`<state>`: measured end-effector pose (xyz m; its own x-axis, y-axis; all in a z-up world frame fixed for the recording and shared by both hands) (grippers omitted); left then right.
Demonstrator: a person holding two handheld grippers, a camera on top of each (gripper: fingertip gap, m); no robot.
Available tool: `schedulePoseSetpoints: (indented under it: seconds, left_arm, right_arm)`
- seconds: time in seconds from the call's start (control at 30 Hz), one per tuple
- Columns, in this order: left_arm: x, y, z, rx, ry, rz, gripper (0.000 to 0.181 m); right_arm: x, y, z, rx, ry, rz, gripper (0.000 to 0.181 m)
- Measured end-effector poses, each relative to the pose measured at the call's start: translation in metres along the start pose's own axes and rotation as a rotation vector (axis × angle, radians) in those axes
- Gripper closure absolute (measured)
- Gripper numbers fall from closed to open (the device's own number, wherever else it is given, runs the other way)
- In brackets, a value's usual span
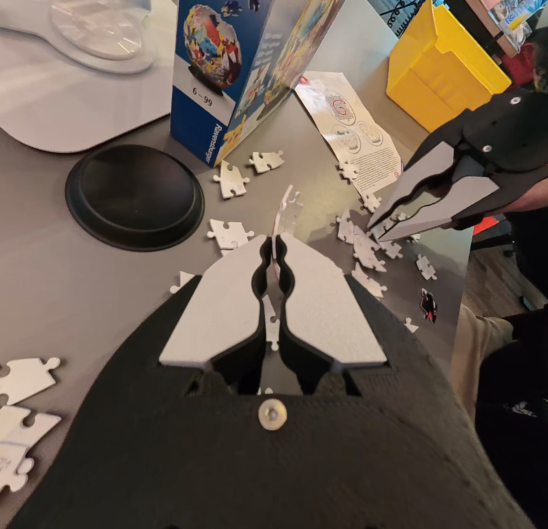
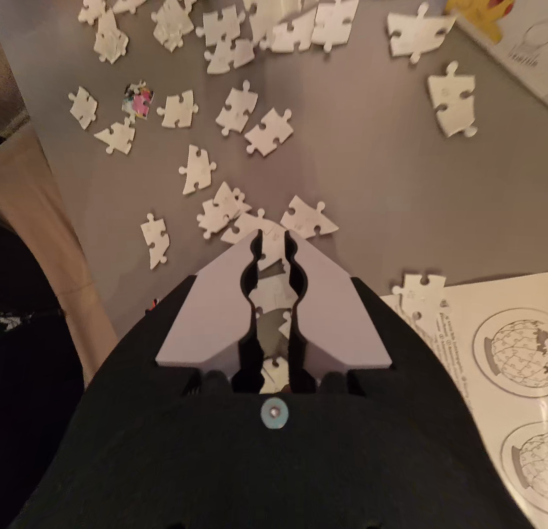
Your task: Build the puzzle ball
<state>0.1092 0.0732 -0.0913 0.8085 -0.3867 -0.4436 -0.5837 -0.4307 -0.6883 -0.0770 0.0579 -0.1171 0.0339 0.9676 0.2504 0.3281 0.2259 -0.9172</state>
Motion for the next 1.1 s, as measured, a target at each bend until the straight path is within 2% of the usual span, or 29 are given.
schedulePoseSetpoints:
  seconds: [0.13,0.2,0.37,0.47,0.53,0.63,0.83,0.93,1.1]
  left_arm:
    - [0.000,-0.002,-0.001,-0.015,-0.021,0.020,0.179]
    - [0.000,-0.003,-0.003,-0.037,-0.040,0.036,0.179]
    - [0.002,-0.006,-0.003,-0.086,-0.090,0.099,0.179]
    - [0.000,-0.011,-0.006,-0.150,-0.119,0.172,0.179]
    - [-0.001,-0.014,-0.008,-0.200,-0.146,0.220,0.179]
    - [-0.005,-0.014,-0.007,-0.252,-0.181,0.296,0.179]
    - [-0.017,-0.008,-0.005,-0.281,-0.190,0.384,0.179]
    - [-0.024,-0.004,-0.004,-0.278,-0.176,0.397,0.179]
    - [-0.027,-0.004,-0.005,-0.288,-0.164,0.403,0.178]
  right_arm:
    - [0.002,0.002,-0.028,-0.092,-0.028,0.034,0.159]
    - [0.005,0.007,-0.042,-0.127,-0.027,0.000,0.156]
    - [0.007,0.028,-0.058,-0.102,-0.044,-0.004,0.152]
    - [0.007,0.031,-0.070,-0.142,-0.037,0.004,0.152]
    - [0.008,0.025,-0.081,-0.221,-0.007,-0.038,0.150]
    - [0.008,0.011,-0.094,-0.360,0.072,-0.187,0.148]
    - [0.006,-0.004,-0.106,-0.521,0.167,-0.386,0.161]
    - [0.006,-0.006,-0.107,-0.554,0.178,-0.437,0.176]
    - [0.006,-0.008,-0.106,-0.564,0.190,-0.488,0.180]
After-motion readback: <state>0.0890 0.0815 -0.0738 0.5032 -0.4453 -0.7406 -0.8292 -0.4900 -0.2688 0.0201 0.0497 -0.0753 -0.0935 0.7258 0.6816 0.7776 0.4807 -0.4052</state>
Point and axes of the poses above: each gripper's, where its closed fingertips meet, y out along the fingers, z out of its underside, x = y × z across the jaws, the point moved 4 cm from there along -y, back along the fingers, and after that the axes turned 15 degrees about x, right-handed, at the moved point
